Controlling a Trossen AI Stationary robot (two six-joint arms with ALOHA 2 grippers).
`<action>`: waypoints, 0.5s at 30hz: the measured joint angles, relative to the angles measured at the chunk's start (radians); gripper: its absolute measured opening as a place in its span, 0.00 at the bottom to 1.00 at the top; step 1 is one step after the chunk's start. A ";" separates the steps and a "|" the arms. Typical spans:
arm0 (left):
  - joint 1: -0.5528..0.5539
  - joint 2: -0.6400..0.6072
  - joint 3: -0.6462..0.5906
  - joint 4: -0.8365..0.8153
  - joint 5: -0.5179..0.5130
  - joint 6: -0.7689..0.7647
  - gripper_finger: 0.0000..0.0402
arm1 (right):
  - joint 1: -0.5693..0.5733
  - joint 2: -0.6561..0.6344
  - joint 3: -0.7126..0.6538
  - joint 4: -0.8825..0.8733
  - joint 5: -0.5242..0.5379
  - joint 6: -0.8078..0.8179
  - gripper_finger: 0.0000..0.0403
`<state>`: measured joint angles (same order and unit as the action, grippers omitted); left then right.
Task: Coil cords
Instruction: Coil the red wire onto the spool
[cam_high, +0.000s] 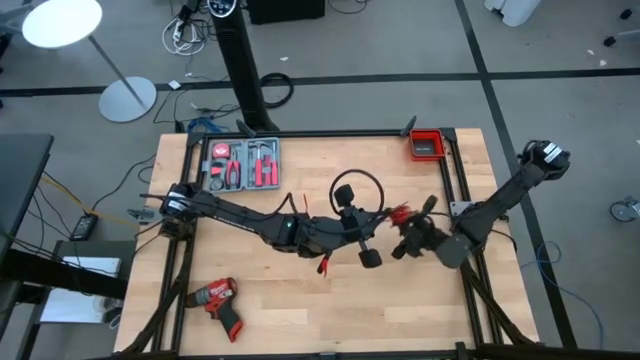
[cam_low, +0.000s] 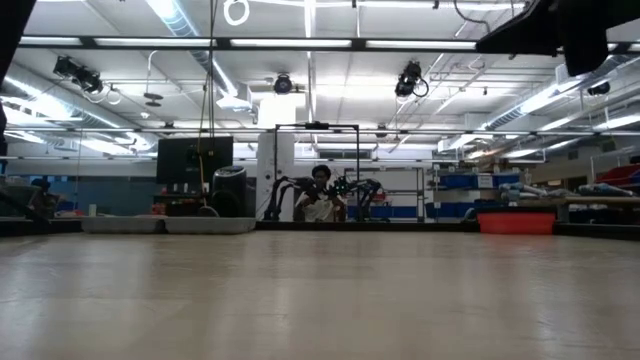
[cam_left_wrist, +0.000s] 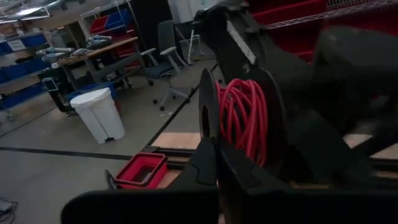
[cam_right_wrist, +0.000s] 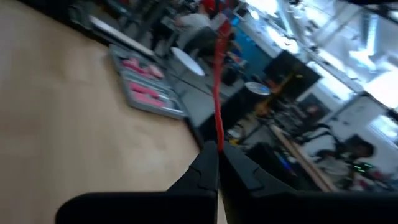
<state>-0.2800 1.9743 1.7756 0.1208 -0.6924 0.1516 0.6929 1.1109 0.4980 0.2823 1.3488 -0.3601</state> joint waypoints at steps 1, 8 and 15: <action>-0.005 0.000 0.000 -0.006 -0.008 0.000 0.00 | 0.014 -0.031 0.000 -0.034 0.027 0.000 0.00; -0.023 0.001 0.000 -0.051 -0.039 -0.003 0.00 | 0.149 -0.224 0.000 -0.139 0.223 -0.050 0.00; -0.023 0.001 0.000 -0.099 -0.099 -0.006 0.00 | 0.208 -0.335 0.000 -0.093 0.223 -0.115 0.00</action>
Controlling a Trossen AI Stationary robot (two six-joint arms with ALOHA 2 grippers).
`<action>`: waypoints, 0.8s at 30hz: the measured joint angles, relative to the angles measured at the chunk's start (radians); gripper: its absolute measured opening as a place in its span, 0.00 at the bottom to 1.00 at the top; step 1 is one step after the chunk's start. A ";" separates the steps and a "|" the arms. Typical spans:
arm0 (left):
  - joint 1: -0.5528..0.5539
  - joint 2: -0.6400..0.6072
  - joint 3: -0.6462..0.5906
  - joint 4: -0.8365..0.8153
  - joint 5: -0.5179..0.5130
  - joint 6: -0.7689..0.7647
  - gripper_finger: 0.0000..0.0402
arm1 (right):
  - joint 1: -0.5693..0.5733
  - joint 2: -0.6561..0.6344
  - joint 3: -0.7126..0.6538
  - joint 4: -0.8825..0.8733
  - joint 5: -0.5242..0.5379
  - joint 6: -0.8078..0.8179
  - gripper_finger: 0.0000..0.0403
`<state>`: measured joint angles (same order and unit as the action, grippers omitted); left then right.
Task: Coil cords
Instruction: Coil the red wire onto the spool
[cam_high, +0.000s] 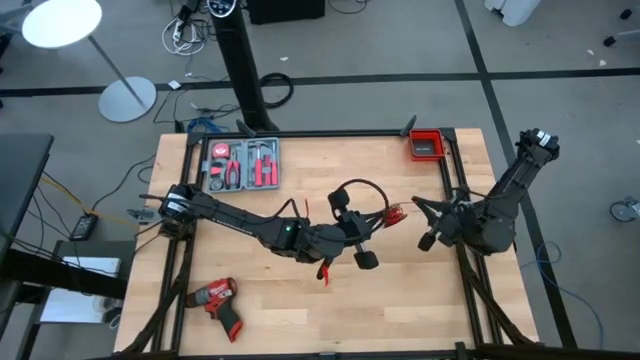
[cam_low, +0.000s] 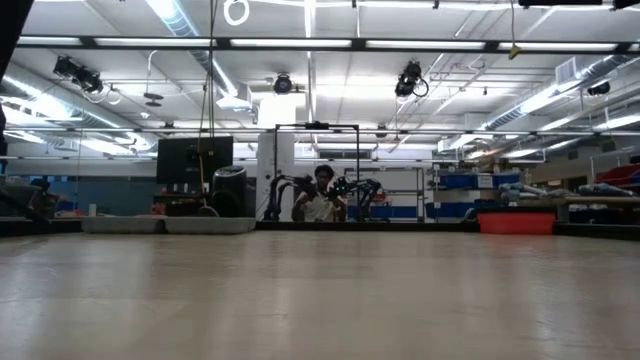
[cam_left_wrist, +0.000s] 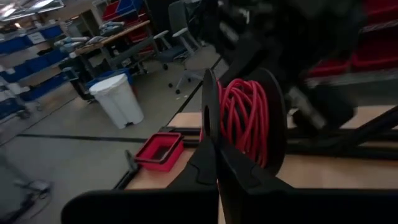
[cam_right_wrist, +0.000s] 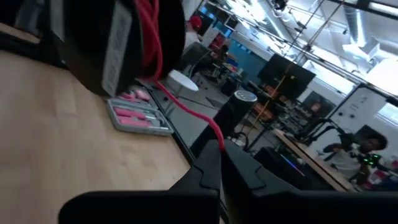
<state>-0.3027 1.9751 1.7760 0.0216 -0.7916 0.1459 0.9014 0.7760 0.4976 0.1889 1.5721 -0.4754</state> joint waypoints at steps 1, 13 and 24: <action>0.001 0.000 0.000 -0.012 -0.011 0.000 0.00 | 0.006 -0.007 0.000 0.011 0.000 -0.008 0.00; 0.028 0.000 0.000 -0.257 -0.119 -0.051 0.00 | 0.068 -0.022 0.000 0.203 -0.018 -0.122 0.00; 0.068 0.000 0.000 -0.274 -0.099 -0.095 0.00 | -0.014 0.087 0.000 0.407 -0.321 -0.050 0.00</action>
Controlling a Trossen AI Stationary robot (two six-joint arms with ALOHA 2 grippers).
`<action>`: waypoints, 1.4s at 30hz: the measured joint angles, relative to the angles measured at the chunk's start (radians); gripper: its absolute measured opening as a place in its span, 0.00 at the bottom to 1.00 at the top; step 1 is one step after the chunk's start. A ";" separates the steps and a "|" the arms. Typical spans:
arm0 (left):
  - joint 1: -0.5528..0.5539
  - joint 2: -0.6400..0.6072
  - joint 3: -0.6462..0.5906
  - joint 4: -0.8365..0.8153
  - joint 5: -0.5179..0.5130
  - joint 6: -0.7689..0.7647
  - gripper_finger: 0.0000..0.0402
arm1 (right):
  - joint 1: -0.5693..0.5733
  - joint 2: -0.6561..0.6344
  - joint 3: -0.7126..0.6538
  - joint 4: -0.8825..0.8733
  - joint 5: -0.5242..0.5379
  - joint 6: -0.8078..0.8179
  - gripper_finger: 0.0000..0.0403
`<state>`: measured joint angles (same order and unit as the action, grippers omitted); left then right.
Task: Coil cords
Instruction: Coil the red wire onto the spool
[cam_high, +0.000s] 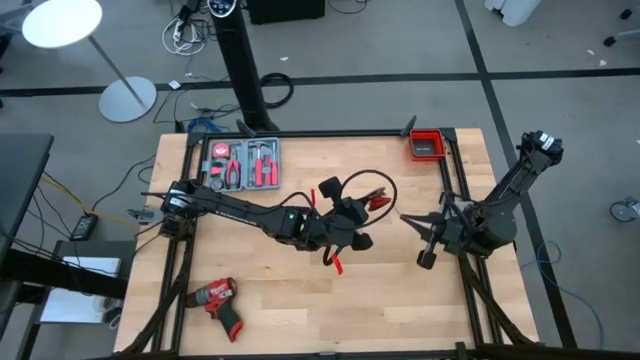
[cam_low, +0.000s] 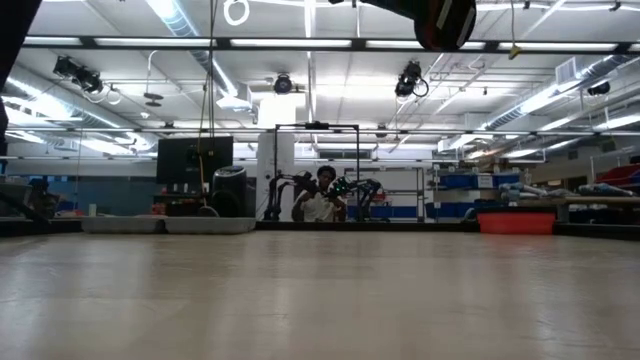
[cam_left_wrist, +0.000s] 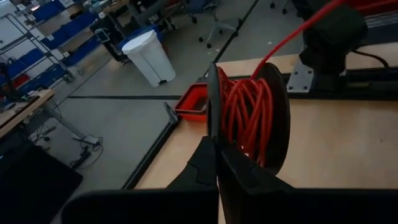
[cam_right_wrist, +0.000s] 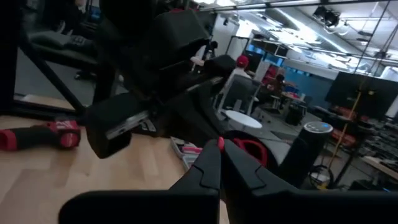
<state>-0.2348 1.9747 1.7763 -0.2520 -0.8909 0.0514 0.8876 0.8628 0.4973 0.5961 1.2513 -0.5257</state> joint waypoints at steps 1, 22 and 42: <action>0.000 0.000 0.000 0.005 0.000 0.001 0.00 | -0.014 0.015 0.000 0.017 -0.016 0.007 0.00; -0.003 0.000 0.000 0.251 0.130 -0.003 0.00 | -0.249 0.199 0.000 0.129 -0.261 0.081 0.00; -0.069 0.000 0.000 0.221 0.102 0.047 0.00 | -0.076 0.168 0.000 0.014 0.186 -0.165 0.01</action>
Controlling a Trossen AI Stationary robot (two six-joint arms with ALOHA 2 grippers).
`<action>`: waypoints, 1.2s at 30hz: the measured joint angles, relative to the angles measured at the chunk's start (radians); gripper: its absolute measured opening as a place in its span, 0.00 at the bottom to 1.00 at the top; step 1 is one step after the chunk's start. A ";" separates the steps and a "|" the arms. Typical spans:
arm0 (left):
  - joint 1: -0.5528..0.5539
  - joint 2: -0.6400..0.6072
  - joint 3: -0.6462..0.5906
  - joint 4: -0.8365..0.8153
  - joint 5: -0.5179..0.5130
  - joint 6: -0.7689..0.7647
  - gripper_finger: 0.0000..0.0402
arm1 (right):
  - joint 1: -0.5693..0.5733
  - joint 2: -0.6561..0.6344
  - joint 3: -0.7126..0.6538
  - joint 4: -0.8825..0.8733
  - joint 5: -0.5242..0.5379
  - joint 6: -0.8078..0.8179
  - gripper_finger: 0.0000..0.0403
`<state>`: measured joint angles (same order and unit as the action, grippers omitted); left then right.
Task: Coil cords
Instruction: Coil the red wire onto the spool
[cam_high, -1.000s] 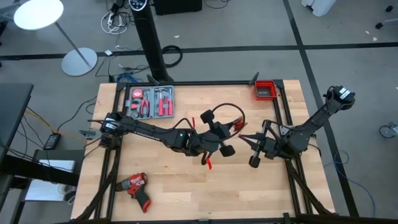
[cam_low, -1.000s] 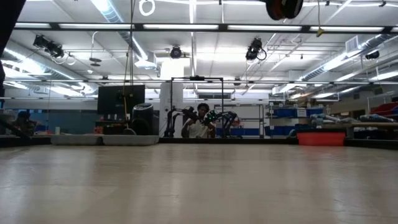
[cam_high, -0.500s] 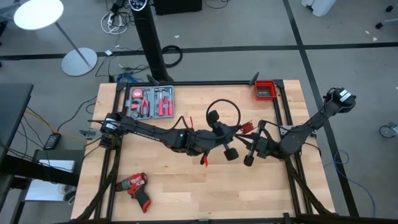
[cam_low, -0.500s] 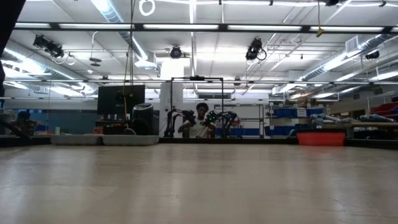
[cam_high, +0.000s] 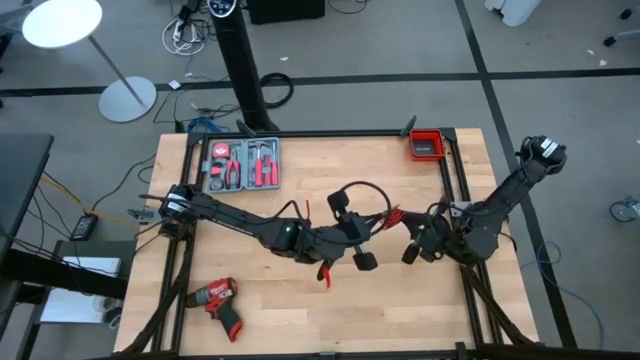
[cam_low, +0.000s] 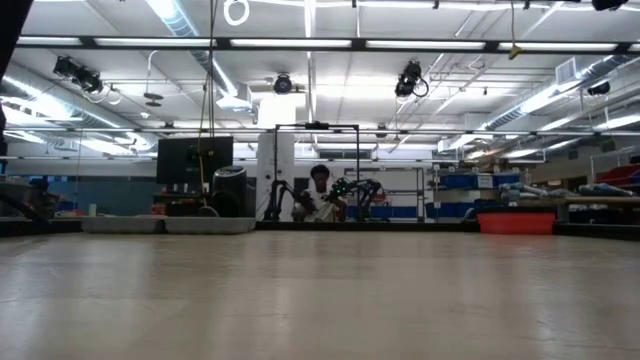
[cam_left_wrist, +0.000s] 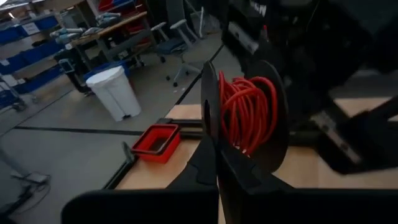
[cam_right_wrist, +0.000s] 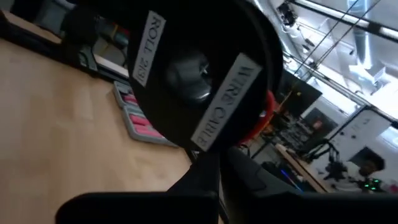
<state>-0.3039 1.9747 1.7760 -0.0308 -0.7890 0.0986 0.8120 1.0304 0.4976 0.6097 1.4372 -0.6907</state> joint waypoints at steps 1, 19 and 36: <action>-0.001 0.000 0.000 -0.012 -0.010 0.002 0.00 | 0.006 -0.001 0.000 0.002 0.005 -0.017 0.01; 0.002 0.000 0.000 -0.186 -0.032 -0.086 0.00 | 0.005 -0.020 0.000 0.129 0.045 -0.169 0.01; 0.001 0.000 0.000 -0.210 0.001 -0.105 0.00 | -0.046 -0.011 0.001 0.156 -0.076 -0.124 0.14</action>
<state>-0.3031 1.9743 1.7756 -0.2408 -0.7876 -0.0067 0.7663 1.0199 0.4984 0.7659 1.3607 -0.8148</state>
